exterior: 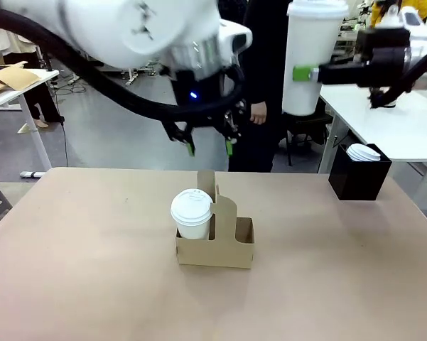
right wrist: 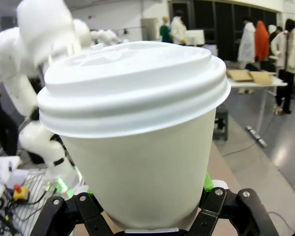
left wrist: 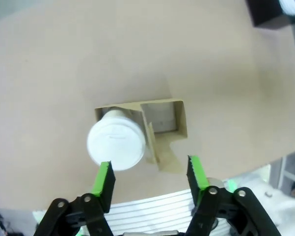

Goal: Pour a drink into a cup and package it in a carrier.
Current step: Insert the held 600 ml Paper Cup into the Cup Carrier.

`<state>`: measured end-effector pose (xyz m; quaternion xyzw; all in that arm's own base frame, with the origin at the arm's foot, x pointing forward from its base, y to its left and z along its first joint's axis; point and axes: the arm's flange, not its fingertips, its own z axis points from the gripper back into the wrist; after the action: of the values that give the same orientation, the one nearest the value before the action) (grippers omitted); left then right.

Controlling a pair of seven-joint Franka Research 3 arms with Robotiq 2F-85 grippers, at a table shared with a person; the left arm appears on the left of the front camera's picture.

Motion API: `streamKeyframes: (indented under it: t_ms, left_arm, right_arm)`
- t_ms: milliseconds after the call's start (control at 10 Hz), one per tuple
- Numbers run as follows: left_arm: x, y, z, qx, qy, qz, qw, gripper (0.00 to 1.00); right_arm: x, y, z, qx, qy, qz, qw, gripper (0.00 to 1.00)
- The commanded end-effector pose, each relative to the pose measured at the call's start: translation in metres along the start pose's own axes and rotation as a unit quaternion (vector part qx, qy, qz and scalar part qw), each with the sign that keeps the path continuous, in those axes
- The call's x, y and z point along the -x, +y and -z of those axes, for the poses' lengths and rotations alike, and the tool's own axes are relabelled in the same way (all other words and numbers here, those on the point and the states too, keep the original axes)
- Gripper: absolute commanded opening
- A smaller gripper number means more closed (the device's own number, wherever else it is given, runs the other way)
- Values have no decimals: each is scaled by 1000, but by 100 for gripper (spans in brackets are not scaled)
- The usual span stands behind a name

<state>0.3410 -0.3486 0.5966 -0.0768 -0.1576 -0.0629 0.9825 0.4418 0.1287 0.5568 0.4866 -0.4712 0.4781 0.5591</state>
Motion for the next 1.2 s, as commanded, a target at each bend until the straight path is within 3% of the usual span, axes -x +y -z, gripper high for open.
streamKeyframes:
  t_ms: [0,200,400,500,600,900,1000,1100]
  left_arm:
    - [28,60,-21,35,4,89,995,100]
    - [48,112,-36,28,-26,167,985,100]
    - [73,148,-30,13,-63,219,974,100]
    - [69,150,-17,-26,-90,172,981,100]
    - [56,136,-41,15,-35,196,980,100]
    - [66,147,-34,2,-50,197,979,100]
    - [64,155,-21,30,-36,233,971,100]
    - [66,171,-16,30,-36,240,970,100]
  right_arm:
    - [25,-15,-5,-36,19,-31,999,80]
    - [64,-23,4,-53,19,-57,997,80]
    - [95,-30,14,-23,13,-64,998,80]
    - [91,-27,13,-17,40,-32,999,80]
    - [93,-29,9,-43,26,-48,998,80]
    - [93,-29,9,-43,26,-48,998,80]
    - [100,-31,9,-38,33,-44,998,80]
    - [107,-37,24,-83,16,-67,994,80]
